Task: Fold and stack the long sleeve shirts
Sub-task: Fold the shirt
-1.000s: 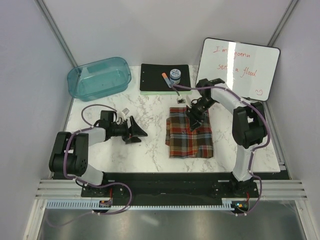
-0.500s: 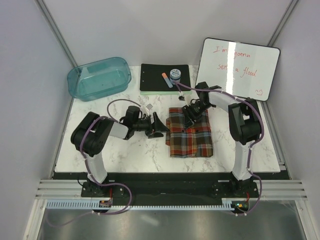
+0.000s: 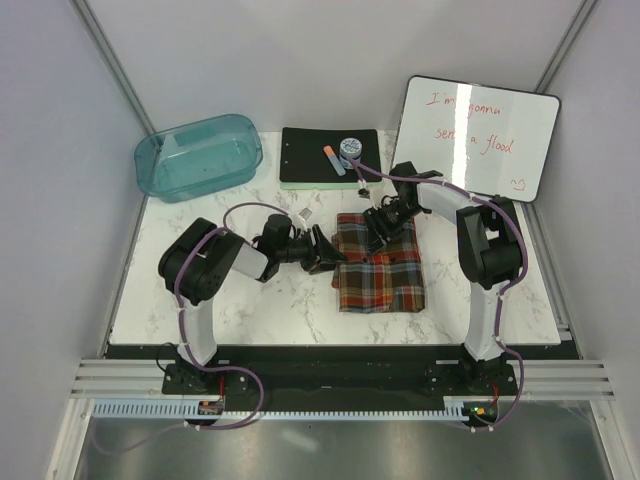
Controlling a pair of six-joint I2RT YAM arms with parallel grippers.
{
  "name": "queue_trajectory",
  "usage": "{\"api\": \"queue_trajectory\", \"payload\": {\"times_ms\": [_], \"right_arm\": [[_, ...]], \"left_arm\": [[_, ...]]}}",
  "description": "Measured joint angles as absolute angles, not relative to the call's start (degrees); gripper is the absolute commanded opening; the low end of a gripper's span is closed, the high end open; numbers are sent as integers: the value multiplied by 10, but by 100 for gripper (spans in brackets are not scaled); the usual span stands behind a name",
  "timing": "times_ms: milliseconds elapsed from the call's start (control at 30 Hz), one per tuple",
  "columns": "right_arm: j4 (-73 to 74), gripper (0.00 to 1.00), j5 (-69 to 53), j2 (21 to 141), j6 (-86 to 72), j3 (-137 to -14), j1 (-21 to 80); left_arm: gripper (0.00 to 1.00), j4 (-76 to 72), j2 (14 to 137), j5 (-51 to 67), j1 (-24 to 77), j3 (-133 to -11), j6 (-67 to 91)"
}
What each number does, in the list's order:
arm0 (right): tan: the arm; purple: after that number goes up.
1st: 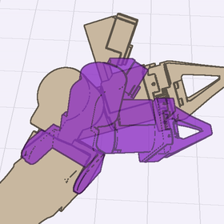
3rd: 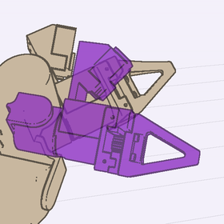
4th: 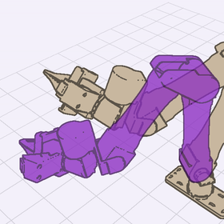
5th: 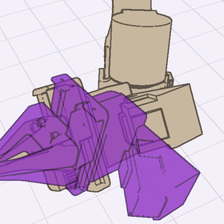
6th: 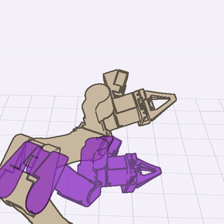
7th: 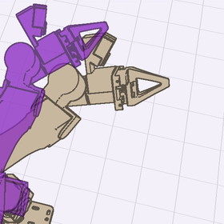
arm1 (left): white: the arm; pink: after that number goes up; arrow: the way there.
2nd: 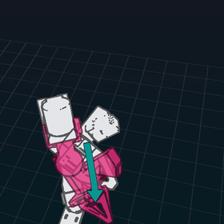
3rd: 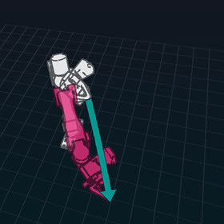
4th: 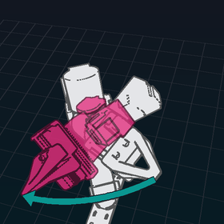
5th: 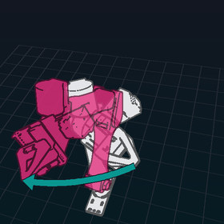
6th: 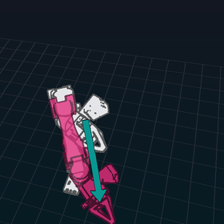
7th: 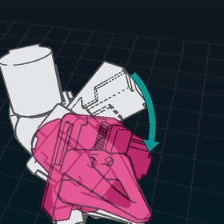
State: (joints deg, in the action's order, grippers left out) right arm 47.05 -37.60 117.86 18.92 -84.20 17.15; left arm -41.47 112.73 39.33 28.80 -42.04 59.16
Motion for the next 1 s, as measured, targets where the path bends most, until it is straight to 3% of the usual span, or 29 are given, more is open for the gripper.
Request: {"api": "queue_trajectory", "payload": {"times_ms": [267,333,400,433,467,533,733,833,1000], "right_arm": [[468,51,-377,1179,183,-842,173],[463,51,-376,1179,181,-841,175],[455,50,-376,1178,178,-840,178],[452,50,-375,1178,177,-839,179],[450,51,-374,1178,175,-839,180],[445,52,-374,1178,171,-839,183],[437,66,-384,1170,155,-839,189],[433,75,-395,1154,139,-839,184],[432,78,-403,1096,117,-829,127]], "left_arm": [[53,-390,1129,385,287,-429,591],[47,-379,1138,385,287,-447,589],[38,-373,1150,385,287,-465,586],[19,-369,1155,387,287,-470,584],[11,-365,1159,388,286,-475,581],[2,-357,1164,391,282,-479,574],[2,-248,1122,404,244,-490,489],[2,-61,1076,402,193,-552,364],[2,253,1043,328,128,-774,115]]}}
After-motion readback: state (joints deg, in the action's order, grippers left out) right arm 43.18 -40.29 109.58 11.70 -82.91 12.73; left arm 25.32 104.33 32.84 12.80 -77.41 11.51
